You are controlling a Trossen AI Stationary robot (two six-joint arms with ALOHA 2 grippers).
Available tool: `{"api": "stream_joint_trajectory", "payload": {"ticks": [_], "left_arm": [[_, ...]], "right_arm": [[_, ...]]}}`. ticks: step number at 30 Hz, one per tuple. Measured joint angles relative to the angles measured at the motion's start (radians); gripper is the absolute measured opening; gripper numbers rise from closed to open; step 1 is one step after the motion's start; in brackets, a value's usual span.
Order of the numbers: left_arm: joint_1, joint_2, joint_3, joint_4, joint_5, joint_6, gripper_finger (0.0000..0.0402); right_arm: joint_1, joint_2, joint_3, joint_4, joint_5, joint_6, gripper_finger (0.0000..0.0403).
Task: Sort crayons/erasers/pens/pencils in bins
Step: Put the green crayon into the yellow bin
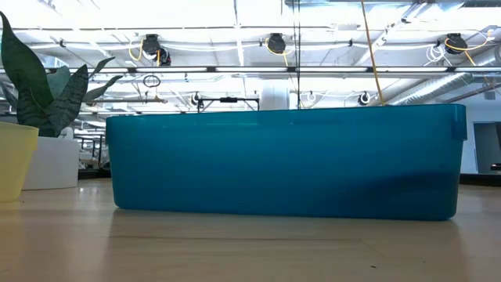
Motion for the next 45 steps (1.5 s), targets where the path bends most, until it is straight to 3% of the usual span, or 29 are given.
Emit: {"api": "stream_joint_trajectory", "payload": {"ticks": [6, 11, 16, 18, 20, 24, 27, 33, 39, 45], "left_arm": [[0.088, 0.001, -0.035, 0.044, 0.058, 0.123, 0.0056], [0.133, -0.001, -0.034, 0.04, 0.167, 0.226, 0.0154], [0.192, -0.076, 0.013, 0.034, 0.277, 0.343, 0.0242], [0.226, -0.134, 0.054, 0.031, 0.234, 0.348, 0.0256], [0.266, -0.194, 0.107, 0.038, 0.122, 0.371, 0.0258], [0.372, -0.258, 0.225, 0.043, -0.142, 0.592, 0.0241], [0.508, -0.257, 0.298, 0.008, -0.232, 0.79, 0.0226], [0.905, -0.248, 0.335, -0.021, -0.252, 1.024, 0.0214], [1.277, -0.211, 0.336, -0.02, -0.251, 1.23, 0.0214], [1.528, -0.081, 0.336, -0.029, -0.266, 1.404, 0.0213]], "right_arm": [[0.006, -0.044, 0.0, -0.14, -0.005, 0.128, 0.0234], [-0.018, -0.119, 0.0, -0.212, -0.034, 0.123, 0.0248], [-0.089, -0.191, 0.0, -0.24, -0.145, 0.044, 0.0252], [-0.13, -0.216, 0.0, -0.244, -0.182, -0.01, 0.025], [-0.175, -0.239, 0.0, -0.243, -0.202, -0.072, 0.0248], [-0.288, -0.273, 0.0, -0.246, -0.268, -0.209, 0.0248], [-0.37, -0.288, 0.0, -0.253, -0.32, -0.352, 0.0249], [-0.482, -0.301, 0.0, -0.301, -0.347, -0.517, 0.0247], [-0.536, -0.3, 0.0, -0.364, -0.347, -0.549, 0.0247], [-0.559, -0.3, 0.0, -0.36, -0.346, -0.444, 0.0247]]}}
